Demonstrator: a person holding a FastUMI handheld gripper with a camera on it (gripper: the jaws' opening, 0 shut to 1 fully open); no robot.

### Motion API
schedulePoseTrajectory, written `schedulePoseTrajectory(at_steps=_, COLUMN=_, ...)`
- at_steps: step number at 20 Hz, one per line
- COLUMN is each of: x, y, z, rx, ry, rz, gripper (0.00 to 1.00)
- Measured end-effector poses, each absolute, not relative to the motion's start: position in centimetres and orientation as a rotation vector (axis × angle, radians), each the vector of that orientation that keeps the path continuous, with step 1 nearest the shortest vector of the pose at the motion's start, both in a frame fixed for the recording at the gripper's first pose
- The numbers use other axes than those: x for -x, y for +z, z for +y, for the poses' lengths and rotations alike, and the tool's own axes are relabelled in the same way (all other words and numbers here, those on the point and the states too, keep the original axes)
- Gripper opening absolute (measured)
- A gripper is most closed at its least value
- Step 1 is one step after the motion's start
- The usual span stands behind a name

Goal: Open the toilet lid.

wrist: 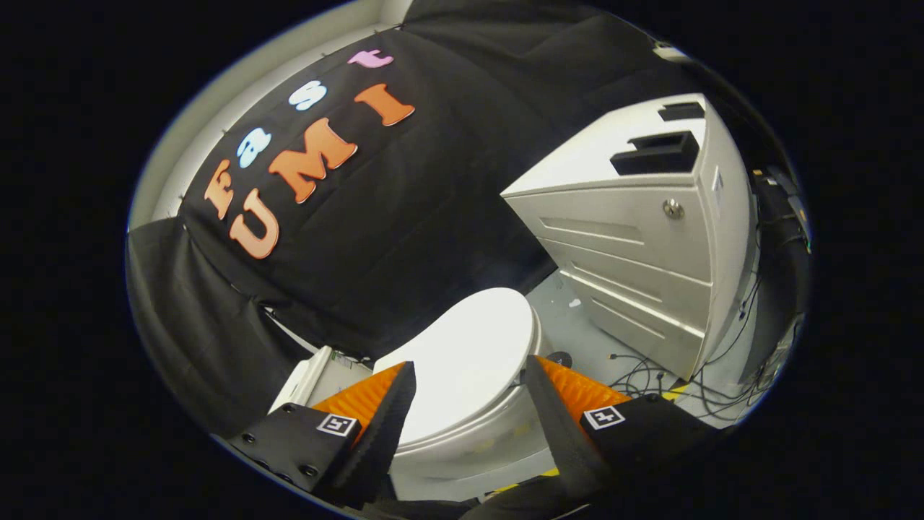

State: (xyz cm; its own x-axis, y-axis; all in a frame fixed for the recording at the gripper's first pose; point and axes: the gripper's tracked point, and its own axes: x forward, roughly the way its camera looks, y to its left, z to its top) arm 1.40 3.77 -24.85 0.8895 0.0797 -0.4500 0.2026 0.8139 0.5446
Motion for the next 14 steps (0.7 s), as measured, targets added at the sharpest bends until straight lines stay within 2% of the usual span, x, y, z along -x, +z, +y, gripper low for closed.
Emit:
schedulePoseTrajectory(at_steps=4, x=-2.0, y=-27.2, z=1.8, rx=-0.759, ry=-0.142, rz=0.492, gripper=0.98)
schedulePoseTrajectory(at_steps=10, x=-1.7, y=-30.4, z=1.1, rx=-0.931, ry=-0.133, rz=0.582, gripper=0.98)
schedulePoseTrajectory(at_steps=14, x=-2.7, y=-33.6, z=-1.7, rx=-1.020, ry=-0.235, rz=0.564, gripper=0.98)
